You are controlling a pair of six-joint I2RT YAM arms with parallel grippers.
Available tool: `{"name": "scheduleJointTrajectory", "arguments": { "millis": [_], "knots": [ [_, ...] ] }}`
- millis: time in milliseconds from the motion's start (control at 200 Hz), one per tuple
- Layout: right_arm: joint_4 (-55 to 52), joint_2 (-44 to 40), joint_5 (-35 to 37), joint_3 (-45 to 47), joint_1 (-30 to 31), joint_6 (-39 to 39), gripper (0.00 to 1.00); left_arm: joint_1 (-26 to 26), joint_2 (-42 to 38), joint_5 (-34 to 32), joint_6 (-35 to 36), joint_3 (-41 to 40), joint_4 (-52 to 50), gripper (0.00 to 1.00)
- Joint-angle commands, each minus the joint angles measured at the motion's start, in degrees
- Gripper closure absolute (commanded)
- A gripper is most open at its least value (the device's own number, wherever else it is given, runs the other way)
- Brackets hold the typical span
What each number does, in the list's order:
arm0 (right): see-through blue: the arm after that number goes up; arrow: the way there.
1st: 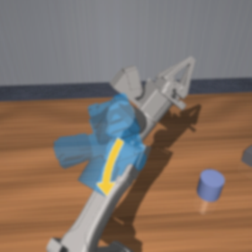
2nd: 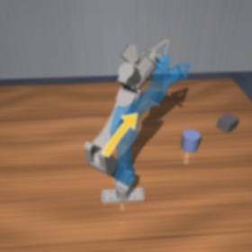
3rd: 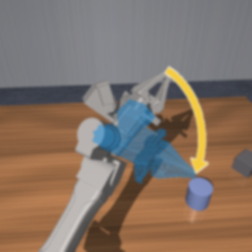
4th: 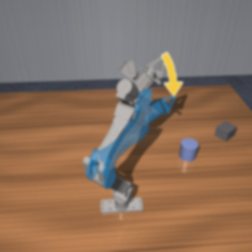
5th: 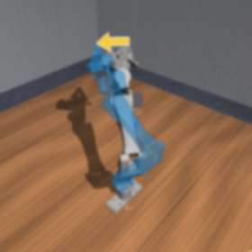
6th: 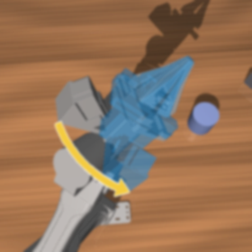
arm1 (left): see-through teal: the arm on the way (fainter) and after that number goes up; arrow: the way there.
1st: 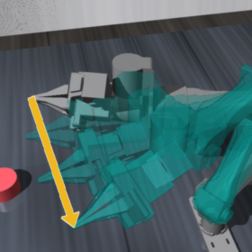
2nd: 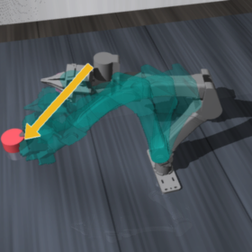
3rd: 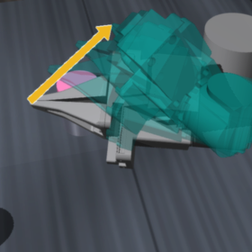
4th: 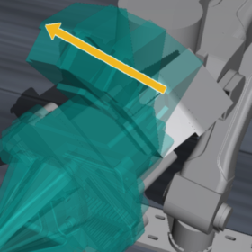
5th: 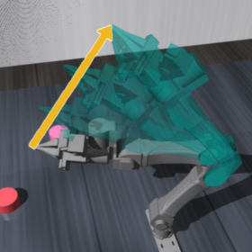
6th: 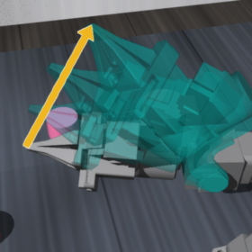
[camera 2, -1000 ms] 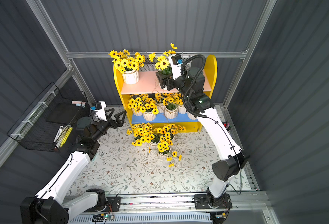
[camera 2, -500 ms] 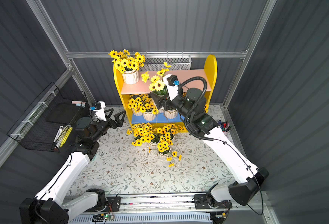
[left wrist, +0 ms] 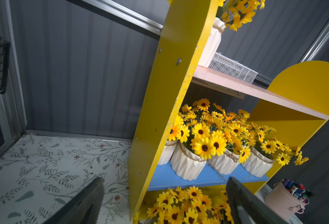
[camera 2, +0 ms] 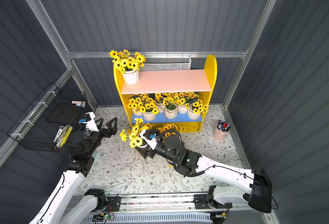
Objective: Take the sunflower pots off the shelves
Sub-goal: Place the sunflower pot at the center of the board.
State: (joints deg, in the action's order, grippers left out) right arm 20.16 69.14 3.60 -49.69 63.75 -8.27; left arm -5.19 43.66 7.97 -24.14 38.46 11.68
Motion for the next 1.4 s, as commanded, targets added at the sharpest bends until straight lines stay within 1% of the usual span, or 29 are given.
{"name": "scheduleJointTrajectory", "arguments": {
  "millis": [0,95,165,255,325,385,455,550,655,740,855,981,1091,1191,1211,1221,1226,1236,1261,1281,1296,1336,1396],
  "knots": [
    [16.2,0.0,5.5,4.1,2.4,0.2,1.0,-0.3,-5.0,-2.8,-2.0,-2.4,-3.0,0.01],
    [21.4,5.1,5.8,7.0,4.1,2.1,1.0,-0.3,-7.6,-2.8,-2.1,-3.9,-4.4,0.01],
    [25.7,9.2,7.7,8.3,5.5,2.1,1.0,-0.3,-8.7,-3.2,-2.8,-4.7,-4.0,0.01],
    [31.4,15.3,8.4,9.1,6.3,4.6,1.0,-0.3,-9.6,-3.9,-3.5,-5.5,-3.3,0.01],
    [37.0,20.1,9.3,9.5,6.9,3.7,1.0,-0.3,-9.6,-3.9,-3.5,-5.6,-3.4,0.0],
    [41.5,23.9,12.1,9.9,7.0,3.0,1.0,-0.3,-9.4,-3.8,-3.5,-5.4,-3.6,0.01],
    [44.2,28.0,16.7,9.8,6.9,2.9,1.0,-0.3,-9.3,-3.4,-3.8,-5.5,-3.5,0.0],
    [47.5,32.7,17.8,9.5,6.5,1.9,1.0,-0.3,-9.1,-3.1,-4.4,-6.1,-2.8,0.01],
    [47.7,35.5,17.5,8.8,5.0,1.8,1.0,-0.3,-8.2,-2.7,-4.6,-6.0,-2.3,0.0],
    [46.9,36.8,15.6,8.6,2.2,4.2,1.0,-0.3,-7.4,-2.4,-4.5,-5.7,-2.2,0.01],
    [45.2,38.9,14.6,7.1,0.9,2.6,1.0,-0.3,-7.1,-2.3,-4.5,-5.9,-1.6,0.01],
    [43.0,41.0,11.1,5.8,-1.9,5.7,1.0,-0.3,-6.4,-2.1,-4.4,-5.8,-1.4,0.01],
    [44.5,42.6,10.5,5.7,-2.4,5.4,1.0,-0.3,-6.1,-1.6,-4.5,-5.8,-1.1,0.01],
    [41.0,43.0,8.2,4.5,-2.8,7.0,1.0,-0.3,-5.8,-1.3,-4.3,-5.7,-1.0,0.01],
    [40.2,43.0,8.2,4.3,-2.8,7.0,0.93,-0.3,-5.7,-1.0,-4.4,-5.7,-1.0,0.01],
    [39.9,43.0,8.2,4.2,-2.8,7.0,0.87,-0.3,-5.6,-0.9,-4.3,-5.7,-0.9,0.0],
    [39.9,43.0,8.2,4.2,-2.8,7.0,0.87,-0.3,-5.6,-0.8,-4.4,-5.7,-0.9,0.0],
    [39.7,43.0,8.3,4.2,-2.8,7.1,0.78,-0.3,-5.5,-0.8,-4.3,-5.7,-0.8,0.0],
    [39.4,42.7,8.3,4.4,-2.8,7.2,0.6,-0.3,-5.4,-0.6,-4.3,-5.6,-0.9,0.01],
    [39.0,42.4,8.7,4.5,-2.8,7.1,0.48,-0.3,-5.4,-0.4,-4.3,-5.5,-0.8,0.01],
    [38.7,42.1,9.0,4.5,-2.8,7.2,0.42,-0.3,-5.2,-0.1,-4.3,-5.5,-0.7,0.01],
    [37.4,41.1,9.5,4.5,-2.8,7.5,0.28,-0.3,-5.1,0.2,-4.2,-5.3,-0.8,0.0],
    [35.1,39.6,9.8,4.2,-2.7,7.5,0.14,-0.3,-4.9,0.5,-4.1,-5.2,-0.8,0.01]
  ]
}}
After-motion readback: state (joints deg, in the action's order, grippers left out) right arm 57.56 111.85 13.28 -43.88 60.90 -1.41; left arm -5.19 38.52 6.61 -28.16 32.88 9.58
